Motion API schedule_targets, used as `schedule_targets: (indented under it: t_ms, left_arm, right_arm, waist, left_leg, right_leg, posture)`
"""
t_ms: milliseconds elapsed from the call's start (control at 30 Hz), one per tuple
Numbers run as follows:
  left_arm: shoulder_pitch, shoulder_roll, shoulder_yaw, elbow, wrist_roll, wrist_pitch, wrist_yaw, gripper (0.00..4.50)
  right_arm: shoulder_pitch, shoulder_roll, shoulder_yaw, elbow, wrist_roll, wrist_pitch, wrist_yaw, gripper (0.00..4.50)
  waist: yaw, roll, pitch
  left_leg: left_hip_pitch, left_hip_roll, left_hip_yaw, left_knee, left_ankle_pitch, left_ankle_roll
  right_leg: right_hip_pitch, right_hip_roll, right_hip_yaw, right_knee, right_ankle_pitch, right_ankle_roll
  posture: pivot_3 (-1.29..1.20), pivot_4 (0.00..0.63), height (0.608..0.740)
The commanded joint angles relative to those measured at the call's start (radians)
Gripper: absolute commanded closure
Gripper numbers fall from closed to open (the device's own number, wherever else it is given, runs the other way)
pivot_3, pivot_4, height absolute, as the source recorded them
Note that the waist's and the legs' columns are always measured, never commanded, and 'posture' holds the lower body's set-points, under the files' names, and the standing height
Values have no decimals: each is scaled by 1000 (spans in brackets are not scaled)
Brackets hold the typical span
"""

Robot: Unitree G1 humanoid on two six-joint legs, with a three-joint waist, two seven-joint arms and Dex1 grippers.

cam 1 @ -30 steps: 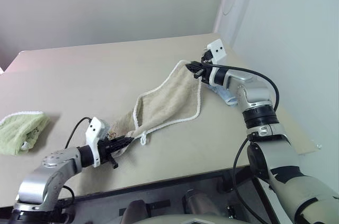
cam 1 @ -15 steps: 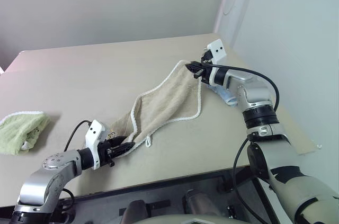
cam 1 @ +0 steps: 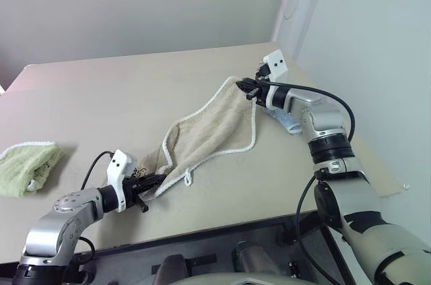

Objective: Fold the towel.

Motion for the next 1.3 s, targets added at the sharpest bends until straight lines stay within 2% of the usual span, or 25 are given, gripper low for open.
schedule_targets:
  t_ms: [33, 200, 400, 467, 600, 700, 800, 900, 1067, 1133, 1300]
  left_arm:
    - [2, 54, 54, -13, -21, 3, -38, 4464]
    - [-129, 58, 199, 124, -86, 21, 13, 4464]
    - [-499, 98, 297, 573, 12, -138, 161, 4464]
    - [-649, 115, 248, 789, 143, -314, 242, 4464]
    - [-919, 124, 174, 1163, 271, -545, 246, 4464]
    - [-1088, 116, 119, 1362, 350, -678, 243, 4464]
    - [-1238, 105, 116, 1489, 388, -756, 312, 4464]
    - [-1290, 109, 110, 1539, 418, -805, 330, 4464]
    - [-1235, 144, 86, 1539, 463, -905, 213, 4464]
    - [-1183, 161, 90, 1524, 459, -930, 133, 4464]
    - [-928, 210, 112, 1402, 398, -959, -175, 4464]
  right_arm:
    - [-16, -7, -10, -18, 8, -24, -4, 4500]
    - [-25, -19, -21, 9, 5, -47, -11, 4500]
    - [-81, -37, -29, 143, -22, -159, -43, 4500]
    - [-132, -32, -52, 225, -13, -215, -65, 4500]
    - [-234, -17, -62, 419, -41, -360, -125, 4500]
    - [-316, -8, -78, 571, -56, -452, -191, 4500]
    - [-385, -4, -110, 685, -65, -556, -306, 4500]
    - [-403, -3, -120, 729, -75, -614, -325, 4500]
    - [-339, 3, -141, 706, -48, -695, -171, 4500]
    - [-290, 3, -147, 679, -37, -720, -103, 4500]
    - [-83, -10, -146, 475, 14, -722, 89, 4500]
  waist:
    - [-1, 0, 0]
    - [3, 0, 0]
    - [2, -1, 0]
    - [2, 0, 0]
    - [-1, -1, 0]
    - [0, -2, 0]
    - [3, -2, 0]
    - [0, -2, 0]
    - [-8, -2, 0]
    - [-11, -2, 0]
    - [-26, -2, 0]
  left_leg:
    - [0, 0, 0, 0, 0, 0]
    - [0, 0, -1, 0, 0, 0]
    - [0, -1, -2, 3, 0, 0]
    - [0, -1, -1, 3, 0, 0]
    - [-1, -2, -1, 1, 0, 0]
    - [-1, -2, -2, -2, 0, 0]
    - [-2, -2, -2, -5, 0, 0]
    - [-6, -2, -2, -8, 0, 0]
    - [-4, -2, -1, -13, 0, 0]
    - [-4, -2, -1, -13, 0, 0]
    - [-2, -2, -1, -11, 0, 0]
  right_leg:
    - [0, 0, 0, 0, 0, 0]
    - [0, 0, -1, 0, 0, 0]
    - [2, 0, -1, 1, 1, 1]
    - [2, 0, -1, 0, 2, 4]
    - [1, 0, -1, 0, 5, 2]
    - [0, 0, -1, 0, 5, 3]
    - [-2, -1, -1, -2, 5, 3]
    - [-6, -2, -1, -3, 5, 4]
    - [-8, -1, 0, -2, 5, 3]
    - [-7, -1, 0, -1, 5, 3]
    - [-5, -2, -1, 0, 5, 4]
  posture:
    - [0, 0, 740]
    - [0, 0, 740]
    - [0, 0, 740]
    - [0, 0, 740]
    - [0, 0, 740]
    - [0, 0, 740]
    - [0, 0, 740]
    - [0, 0, 740]
    - [0, 0, 740]
    - [0, 0, 740]
    - [0, 0, 740]
